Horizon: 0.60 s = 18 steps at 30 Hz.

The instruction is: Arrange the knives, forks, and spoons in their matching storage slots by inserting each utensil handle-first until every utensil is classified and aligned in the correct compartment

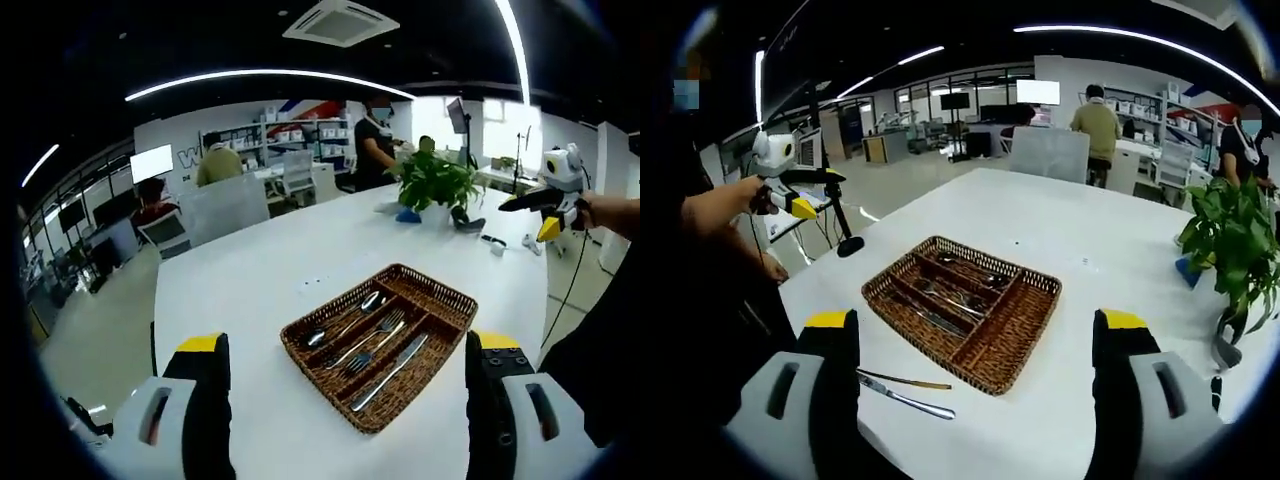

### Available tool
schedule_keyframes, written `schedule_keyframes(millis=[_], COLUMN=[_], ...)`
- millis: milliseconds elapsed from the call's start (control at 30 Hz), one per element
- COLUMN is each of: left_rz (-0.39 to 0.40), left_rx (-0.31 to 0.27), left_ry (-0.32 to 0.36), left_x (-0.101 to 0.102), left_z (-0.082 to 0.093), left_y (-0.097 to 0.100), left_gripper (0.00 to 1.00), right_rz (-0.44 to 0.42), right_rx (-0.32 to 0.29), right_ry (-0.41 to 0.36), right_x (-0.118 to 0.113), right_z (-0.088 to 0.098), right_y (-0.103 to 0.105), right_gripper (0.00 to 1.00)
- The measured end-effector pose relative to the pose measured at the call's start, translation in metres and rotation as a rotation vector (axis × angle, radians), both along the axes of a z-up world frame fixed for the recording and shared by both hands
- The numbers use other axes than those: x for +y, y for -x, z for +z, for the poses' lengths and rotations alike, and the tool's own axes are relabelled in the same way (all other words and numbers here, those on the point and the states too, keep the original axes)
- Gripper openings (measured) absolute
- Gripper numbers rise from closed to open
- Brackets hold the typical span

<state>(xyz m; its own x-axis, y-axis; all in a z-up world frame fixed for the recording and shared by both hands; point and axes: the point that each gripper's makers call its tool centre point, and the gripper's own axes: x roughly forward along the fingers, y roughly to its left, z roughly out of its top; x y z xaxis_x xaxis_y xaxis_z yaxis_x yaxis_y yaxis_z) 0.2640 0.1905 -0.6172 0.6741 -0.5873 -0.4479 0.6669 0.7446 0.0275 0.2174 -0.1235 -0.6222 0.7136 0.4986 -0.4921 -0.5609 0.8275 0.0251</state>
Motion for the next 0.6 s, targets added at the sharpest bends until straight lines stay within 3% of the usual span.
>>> schedule_keyframes(millis=[100,233,333,433,600], left_rz=[0.001,0.013,0.01,0.02,0.01], left_rx=[0.004,0.012,0.008,0.018,0.003], left_ry=[-0.011,-0.001,-0.024,-0.001,-0.003], left_x=[0.001,0.007,0.015,0.023,0.027], left_z=[-0.004,0.0,0.0,0.003,0.004], left_y=[0.009,0.018,0.022,0.022,0.024], left_gripper=[0.99,0.99,0.99,0.99,0.99], right_rz=[0.01,0.011,0.007,0.001,0.023], right_rx=[-0.01,0.005,-0.007,-0.004,-0.05], right_ry=[0.004,-0.056,-0.037,-0.041,-0.021], right_x=[0.0,0.003,0.0,0.001,0.011], right_z=[0.0,0.004,0.005,0.004,0.009], right_y=[-0.001,0.0,-0.003,-0.006,-0.011], right_gripper=[1.0,1.0,1.0,1.0,1.0])
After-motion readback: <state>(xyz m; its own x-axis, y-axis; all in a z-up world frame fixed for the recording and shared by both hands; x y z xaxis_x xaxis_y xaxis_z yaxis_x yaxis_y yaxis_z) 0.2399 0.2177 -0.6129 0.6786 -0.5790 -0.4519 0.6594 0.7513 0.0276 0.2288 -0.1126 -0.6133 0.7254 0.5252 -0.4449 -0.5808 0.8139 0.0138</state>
